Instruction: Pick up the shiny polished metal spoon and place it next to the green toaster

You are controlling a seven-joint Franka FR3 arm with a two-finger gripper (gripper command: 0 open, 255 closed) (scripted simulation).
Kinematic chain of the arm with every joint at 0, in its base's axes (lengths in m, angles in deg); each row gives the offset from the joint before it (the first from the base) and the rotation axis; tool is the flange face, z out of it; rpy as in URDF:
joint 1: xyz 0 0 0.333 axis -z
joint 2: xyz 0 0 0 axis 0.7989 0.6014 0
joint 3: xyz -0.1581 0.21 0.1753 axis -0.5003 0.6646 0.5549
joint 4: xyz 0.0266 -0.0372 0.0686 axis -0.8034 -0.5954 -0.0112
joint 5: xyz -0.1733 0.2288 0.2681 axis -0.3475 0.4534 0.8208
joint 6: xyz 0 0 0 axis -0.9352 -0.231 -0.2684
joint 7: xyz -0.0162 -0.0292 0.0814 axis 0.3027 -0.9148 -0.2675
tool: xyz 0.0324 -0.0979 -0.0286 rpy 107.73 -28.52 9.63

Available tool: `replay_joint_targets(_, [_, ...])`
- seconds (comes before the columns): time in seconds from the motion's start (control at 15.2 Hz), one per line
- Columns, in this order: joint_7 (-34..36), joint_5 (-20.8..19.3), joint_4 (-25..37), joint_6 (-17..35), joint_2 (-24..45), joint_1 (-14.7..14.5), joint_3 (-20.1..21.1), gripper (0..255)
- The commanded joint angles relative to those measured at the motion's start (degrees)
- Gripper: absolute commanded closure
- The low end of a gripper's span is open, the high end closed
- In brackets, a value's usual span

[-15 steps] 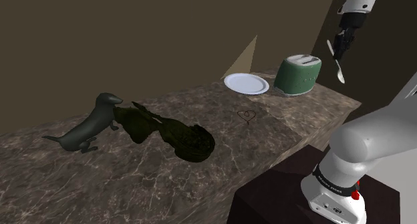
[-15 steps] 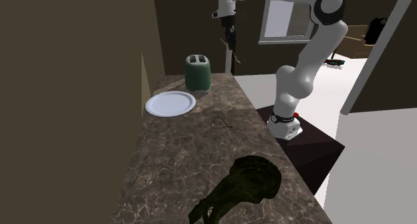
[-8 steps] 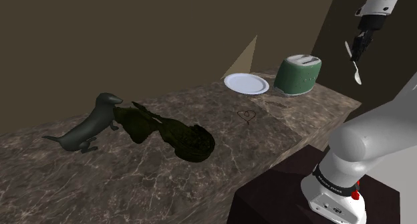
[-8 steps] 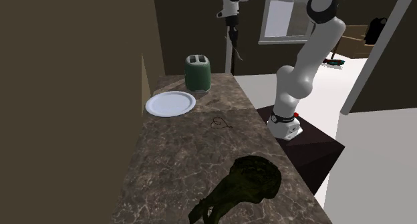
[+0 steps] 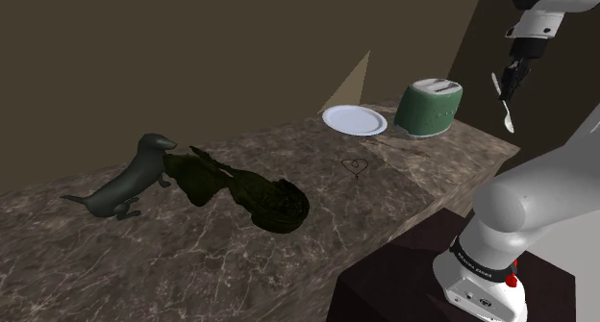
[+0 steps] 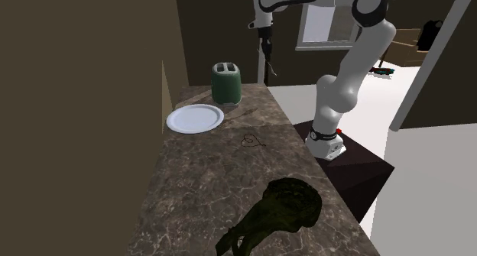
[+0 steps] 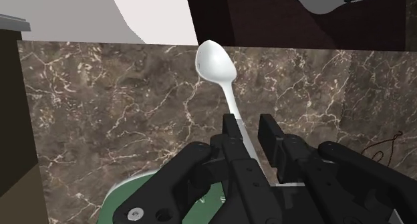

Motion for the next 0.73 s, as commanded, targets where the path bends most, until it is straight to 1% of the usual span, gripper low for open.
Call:
replay_joint_targets(0.0, [0.12, -0.21, -1.65, 1.46, -0.24, 0.13, -0.18, 255])
replay_joint_targets(0.66, [0.35, -0.95, -9.1, 9.09, -0.11, 0.51, -1.6, 255])
